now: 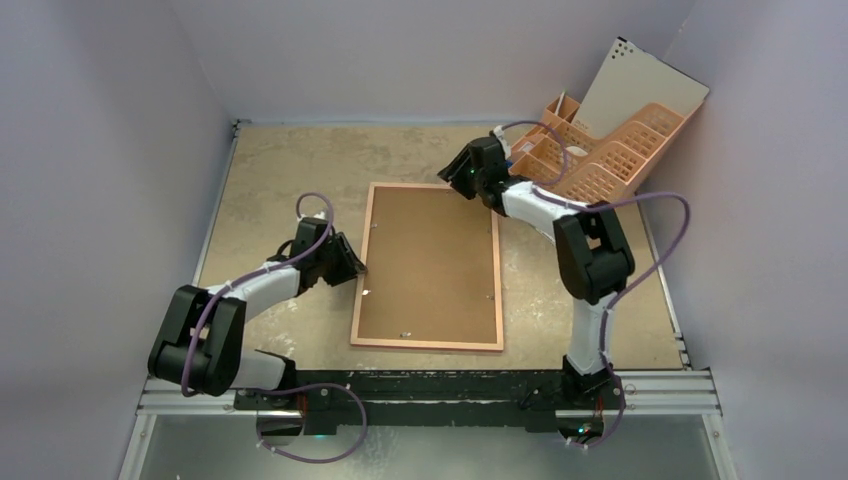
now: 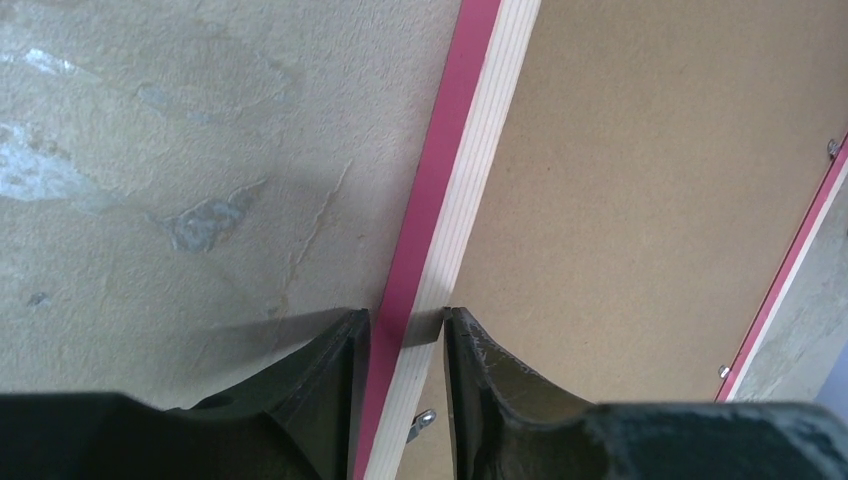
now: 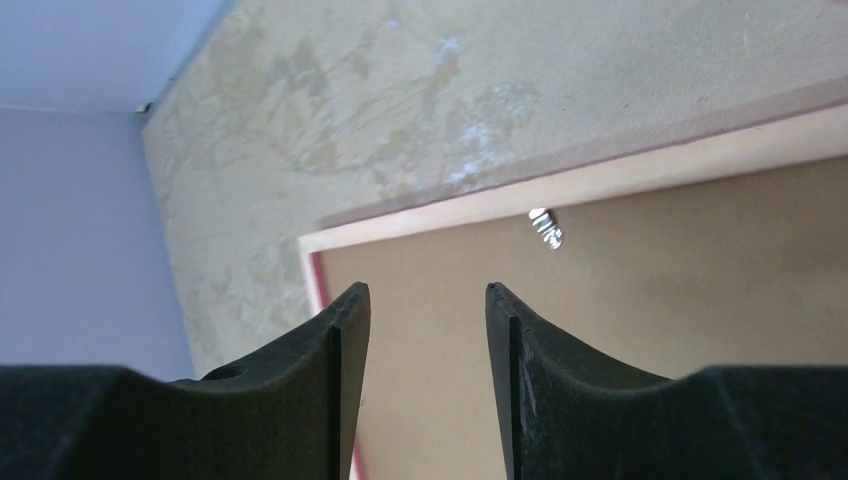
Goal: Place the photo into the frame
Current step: Install the photo frame at the center of the board, then adjust the photo frame at the center of the board.
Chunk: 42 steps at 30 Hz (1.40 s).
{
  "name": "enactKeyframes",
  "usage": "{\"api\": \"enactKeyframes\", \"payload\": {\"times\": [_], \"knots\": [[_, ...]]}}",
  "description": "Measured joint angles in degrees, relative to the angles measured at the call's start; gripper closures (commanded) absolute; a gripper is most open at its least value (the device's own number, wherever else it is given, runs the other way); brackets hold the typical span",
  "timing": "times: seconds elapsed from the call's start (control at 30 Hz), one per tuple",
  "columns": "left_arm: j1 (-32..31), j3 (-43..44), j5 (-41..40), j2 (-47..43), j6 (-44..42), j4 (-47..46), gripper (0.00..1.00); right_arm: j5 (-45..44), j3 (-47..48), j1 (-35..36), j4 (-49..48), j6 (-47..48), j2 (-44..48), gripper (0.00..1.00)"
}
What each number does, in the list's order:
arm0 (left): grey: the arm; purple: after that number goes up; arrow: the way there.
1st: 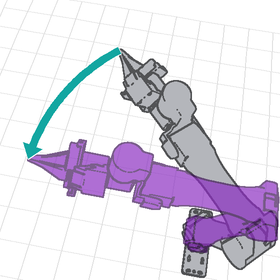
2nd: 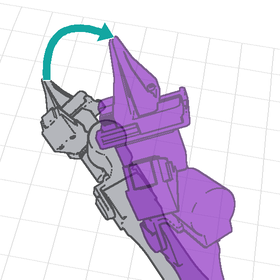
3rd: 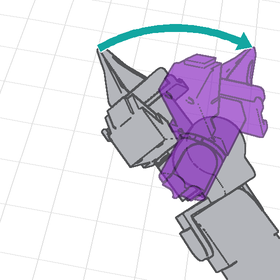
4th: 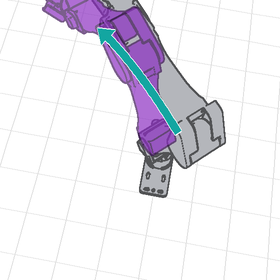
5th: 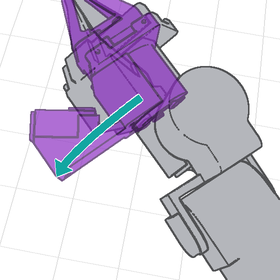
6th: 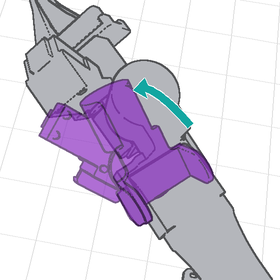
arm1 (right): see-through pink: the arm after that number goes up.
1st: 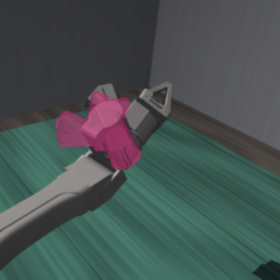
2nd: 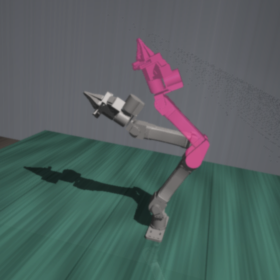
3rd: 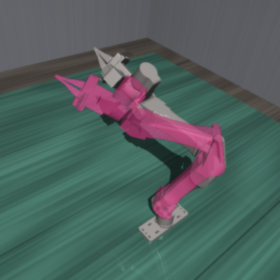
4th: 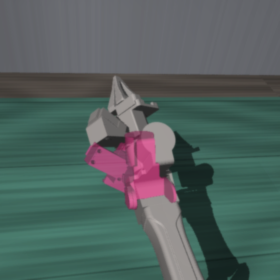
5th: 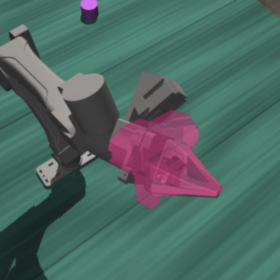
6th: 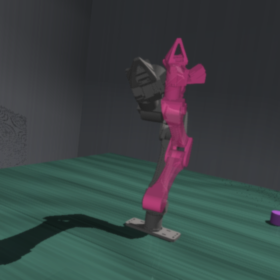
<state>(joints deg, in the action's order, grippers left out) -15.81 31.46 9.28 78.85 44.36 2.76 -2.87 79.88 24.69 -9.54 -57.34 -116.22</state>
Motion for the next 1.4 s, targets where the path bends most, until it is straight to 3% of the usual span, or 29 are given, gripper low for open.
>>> {"api": "enactKeyframes", "payload": {"times": [0.23,0.37,0.73,1.4], "knots": [[0.0,0.0,-0.1,-4.3,-0.3,4.7,0.53,-5.7,-7.3,0.0,7.4,7.3,18.2,0.40],[0.0,0.0,-0.5,-8.0,-0.7,7.2,0.50,-9.3,-18.0,0.0,13.7,10.0,28.7,0.30],[0.0,-0.9,-0.8,-17.2,-2.0,14.6,0.47,-10.9,-40.5,0.0,25.9,5.6,42.5,0.27],[0.0,-2.4,-4.4,-22.8,2.4,18.9,0.45,5.4,-48.2,1.4,14.6,4.9,42.2,0.33]]}}
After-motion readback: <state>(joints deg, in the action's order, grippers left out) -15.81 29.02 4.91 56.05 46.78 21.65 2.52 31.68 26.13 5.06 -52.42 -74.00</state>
